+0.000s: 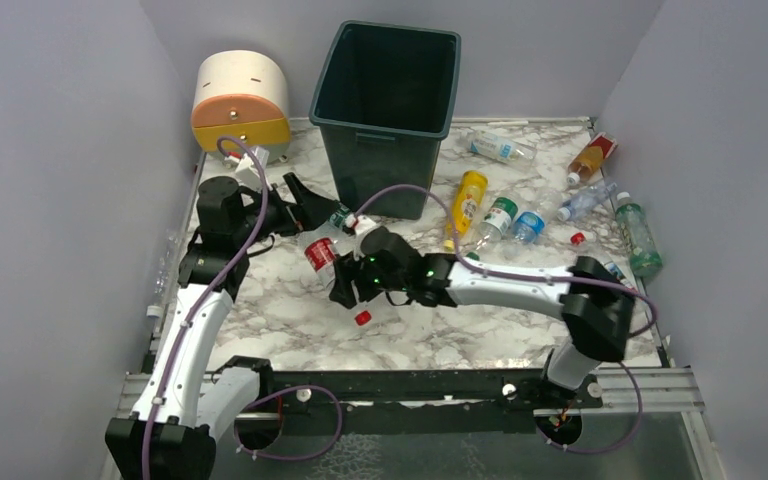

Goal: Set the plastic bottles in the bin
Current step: Pick up the plastic bottle at the center of the board.

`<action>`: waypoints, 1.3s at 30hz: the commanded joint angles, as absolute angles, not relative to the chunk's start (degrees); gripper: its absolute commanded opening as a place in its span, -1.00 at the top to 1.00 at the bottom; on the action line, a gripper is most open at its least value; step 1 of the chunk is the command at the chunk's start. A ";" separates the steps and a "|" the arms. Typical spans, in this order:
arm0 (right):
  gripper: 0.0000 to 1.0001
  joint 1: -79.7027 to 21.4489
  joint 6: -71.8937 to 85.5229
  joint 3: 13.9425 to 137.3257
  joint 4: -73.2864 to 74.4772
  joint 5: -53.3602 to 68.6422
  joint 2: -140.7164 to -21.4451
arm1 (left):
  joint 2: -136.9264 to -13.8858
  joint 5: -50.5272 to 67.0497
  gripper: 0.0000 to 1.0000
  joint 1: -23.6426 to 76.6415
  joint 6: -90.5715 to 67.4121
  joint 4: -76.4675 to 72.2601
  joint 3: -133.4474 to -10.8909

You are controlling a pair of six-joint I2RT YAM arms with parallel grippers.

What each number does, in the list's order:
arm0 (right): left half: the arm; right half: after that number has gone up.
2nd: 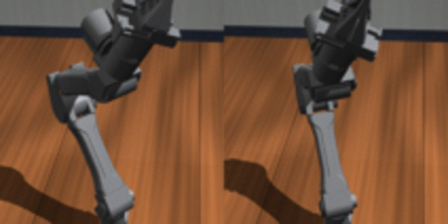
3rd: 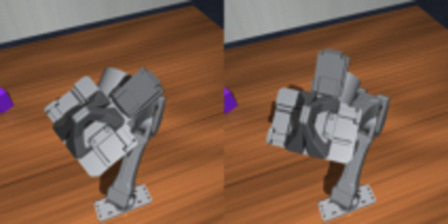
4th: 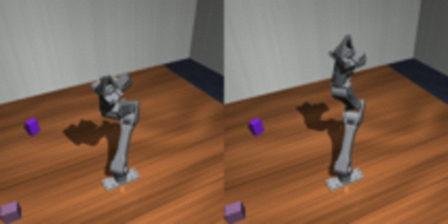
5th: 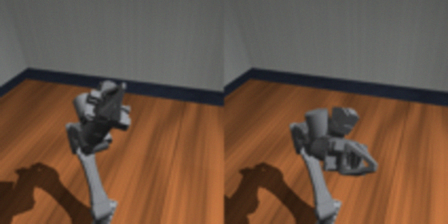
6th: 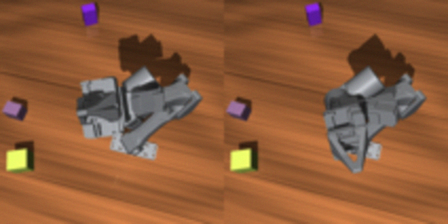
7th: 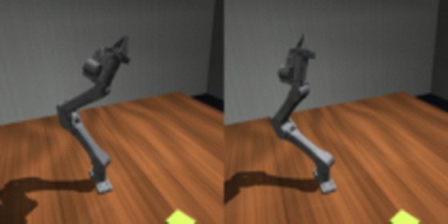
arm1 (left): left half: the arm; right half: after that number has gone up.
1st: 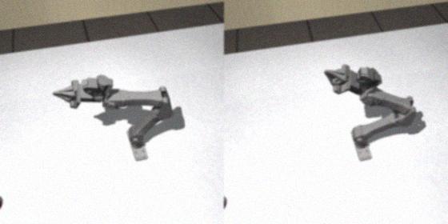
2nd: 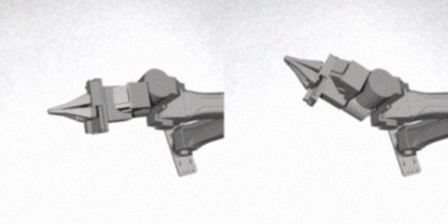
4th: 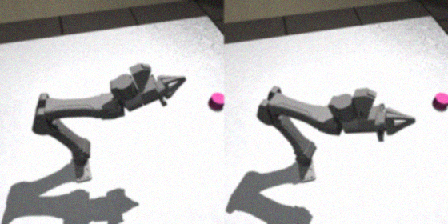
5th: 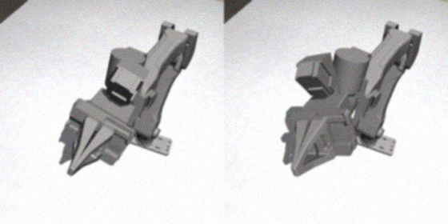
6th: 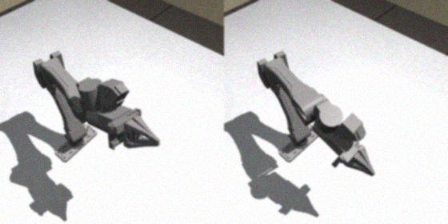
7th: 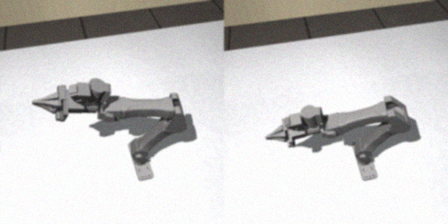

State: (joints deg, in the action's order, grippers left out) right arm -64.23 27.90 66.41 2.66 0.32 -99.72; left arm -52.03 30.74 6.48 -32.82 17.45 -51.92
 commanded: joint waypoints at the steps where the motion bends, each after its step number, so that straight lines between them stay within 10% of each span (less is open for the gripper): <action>1: -0.27 -64.77 27.86 62.11 2.46 -0.24 -86.96 | -53.28 44.60 -0.98 6.26 -44.48 -1.93 -47.76; 39: -0.29 -64.78 25.41 63.62 9.82 -22.18 -70.58 | -54.90 45.98 -0.98 6.24 -63.50 -12.78 -40.01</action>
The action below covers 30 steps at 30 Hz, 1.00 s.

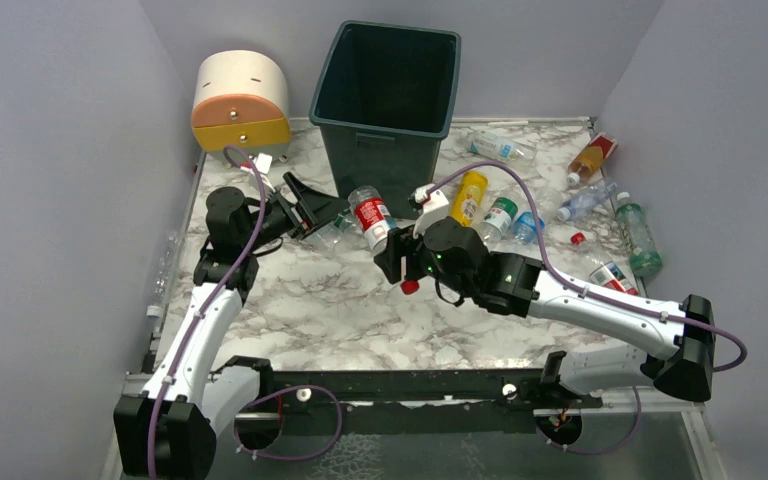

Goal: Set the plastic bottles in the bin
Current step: Pick up the plastic bottle at the center of the board.

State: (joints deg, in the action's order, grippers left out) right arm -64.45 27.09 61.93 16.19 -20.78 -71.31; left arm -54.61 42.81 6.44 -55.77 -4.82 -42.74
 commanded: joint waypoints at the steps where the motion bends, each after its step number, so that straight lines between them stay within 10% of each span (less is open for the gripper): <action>1: -0.29 -64.78 25.19 63.55 8.86 -21.76 -70.58 | -55.15 46.37 -0.98 6.24 -64.95 -14.14 -39.18; 22: -0.29 -64.77 26.07 62.92 -0.69 -9.94 -76.20 | -55.27 47.03 -0.98 6.32 -72.86 -21.18 -36.39; 30: -0.30 -64.76 25.43 65.48 -1.08 -8.91 -78.15 | -55.14 47.43 -0.38 6.33 -72.43 -21.29 -36.48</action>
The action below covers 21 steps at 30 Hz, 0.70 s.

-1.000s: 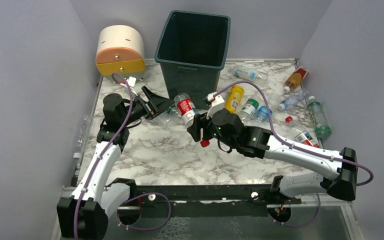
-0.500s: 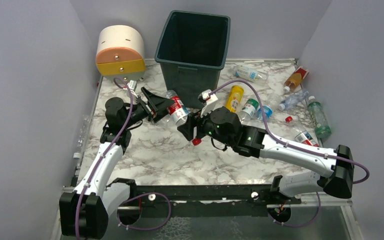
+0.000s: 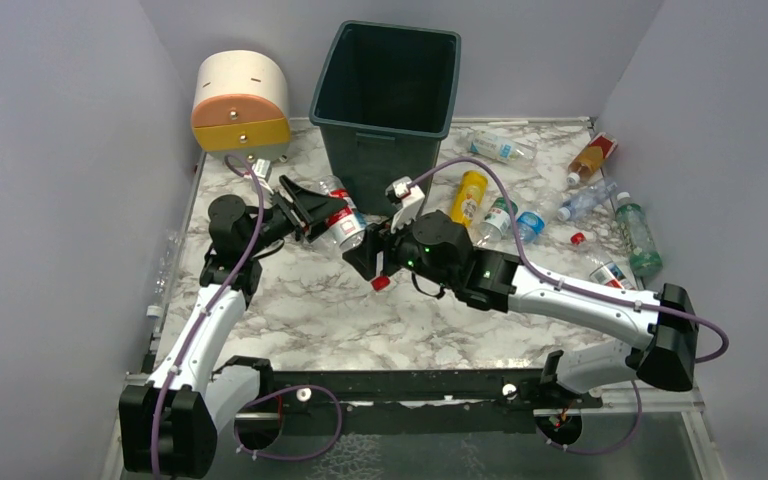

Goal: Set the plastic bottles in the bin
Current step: Pick up the plastic bottle at the center of the board.

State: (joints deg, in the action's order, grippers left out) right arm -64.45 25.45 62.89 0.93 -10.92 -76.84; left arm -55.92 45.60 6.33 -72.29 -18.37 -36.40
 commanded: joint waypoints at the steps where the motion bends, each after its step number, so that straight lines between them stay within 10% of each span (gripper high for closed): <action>1: -0.33 -64.73 25.34 65.70 -0.95 -8.92 -78.21 | -55.31 47.57 -0.30 6.33 -72.38 -21.31 -36.62; 4: -0.42 -64.76 25.24 65.77 -0.35 -9.18 -77.79 | -55.77 47.76 0.01 6.33 -72.25 -21.29 -37.36; 10: -0.85 -64.77 26.05 66.20 4.61 -10.98 -73.43 | -58.83 47.77 0.01 6.33 -71.34 -21.32 -41.05; 21: -0.99 -64.77 27.72 67.75 25.41 -20.74 -51.76 | -75.40 46.27 0.00 6.33 -69.23 -21.39 -67.13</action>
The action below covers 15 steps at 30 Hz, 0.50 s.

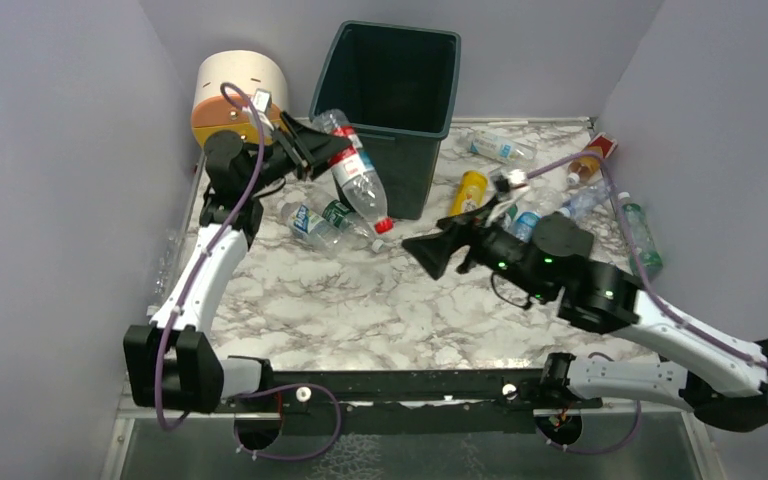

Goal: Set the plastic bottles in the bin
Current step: Pick up the plastic bottle at the center of the board.

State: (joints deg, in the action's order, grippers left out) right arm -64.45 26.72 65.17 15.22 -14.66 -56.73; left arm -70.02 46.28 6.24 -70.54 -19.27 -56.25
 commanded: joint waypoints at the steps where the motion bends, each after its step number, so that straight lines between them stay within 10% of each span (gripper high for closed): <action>1: -0.99 -64.74 27.81 67.80 26.75 -21.14 -50.90 | -77.47 45.81 0.00 6.33 -69.07 -21.48 -70.55; 15: -0.99 -64.72 33.50 60.93 24.70 -15.99 -51.27 | -112.80 32.00 -0.13 7.32 -71.51 -35.29 -112.00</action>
